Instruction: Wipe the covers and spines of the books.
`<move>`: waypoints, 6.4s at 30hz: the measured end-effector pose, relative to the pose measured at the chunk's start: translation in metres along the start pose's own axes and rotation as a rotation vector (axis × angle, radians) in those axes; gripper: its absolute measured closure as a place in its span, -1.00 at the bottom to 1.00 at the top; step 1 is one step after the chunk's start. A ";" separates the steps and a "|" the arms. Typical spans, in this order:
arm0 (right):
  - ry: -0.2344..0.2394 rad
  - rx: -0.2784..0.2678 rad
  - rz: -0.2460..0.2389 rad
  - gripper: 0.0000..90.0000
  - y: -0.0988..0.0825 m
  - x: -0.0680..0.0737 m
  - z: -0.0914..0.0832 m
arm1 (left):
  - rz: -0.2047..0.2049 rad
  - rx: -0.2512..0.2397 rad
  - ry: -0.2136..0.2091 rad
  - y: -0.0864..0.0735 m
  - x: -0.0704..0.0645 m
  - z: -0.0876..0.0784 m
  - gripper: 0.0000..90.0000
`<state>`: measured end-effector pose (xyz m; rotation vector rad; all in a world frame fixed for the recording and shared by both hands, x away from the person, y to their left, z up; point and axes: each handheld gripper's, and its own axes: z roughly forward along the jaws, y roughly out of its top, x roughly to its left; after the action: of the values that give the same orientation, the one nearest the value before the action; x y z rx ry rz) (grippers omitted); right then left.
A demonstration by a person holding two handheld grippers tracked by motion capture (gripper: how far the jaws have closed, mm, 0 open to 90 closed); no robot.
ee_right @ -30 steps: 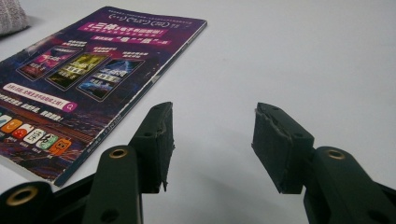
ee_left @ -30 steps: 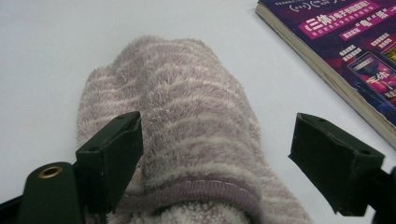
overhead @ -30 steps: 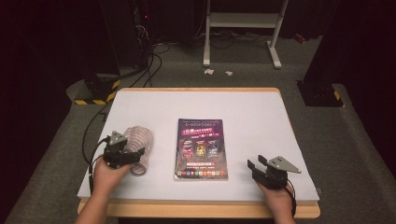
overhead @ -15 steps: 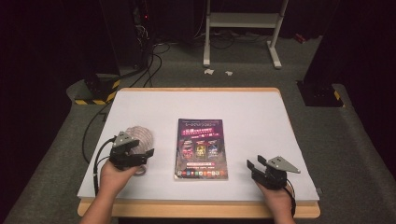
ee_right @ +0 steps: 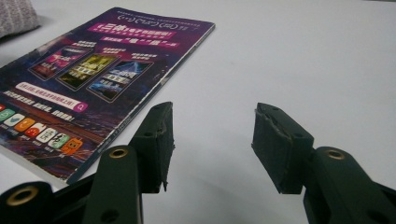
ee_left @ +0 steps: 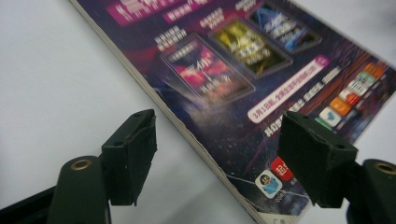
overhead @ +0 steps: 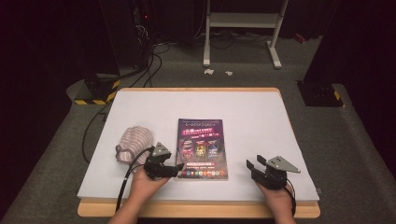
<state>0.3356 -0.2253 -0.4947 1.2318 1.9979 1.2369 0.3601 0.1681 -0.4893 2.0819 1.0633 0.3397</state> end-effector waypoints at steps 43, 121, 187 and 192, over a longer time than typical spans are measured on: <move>0.129 0.280 -0.031 -0.30 0.017 0.076 0.061 | -0.006 -0.009 -0.025 -0.018 -0.017 0.010 -0.40; 0.199 0.065 0.055 -0.02 0.028 0.110 0.047 | 0.011 -0.025 -0.009 -0.021 -0.018 0.009 -0.37; 0.077 -0.133 0.031 0.89 0.071 0.061 0.022 | 0.050 -0.160 0.015 -0.050 -0.014 -0.038 -0.16; 0.060 -0.142 0.014 0.89 0.079 0.064 0.020 | 0.054 -0.167 0.008 -0.050 -0.015 -0.038 -0.16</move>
<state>0.3553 -0.1454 -0.4314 1.1549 1.9086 1.4118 0.3020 0.1940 -0.4987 1.9636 0.9514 0.4484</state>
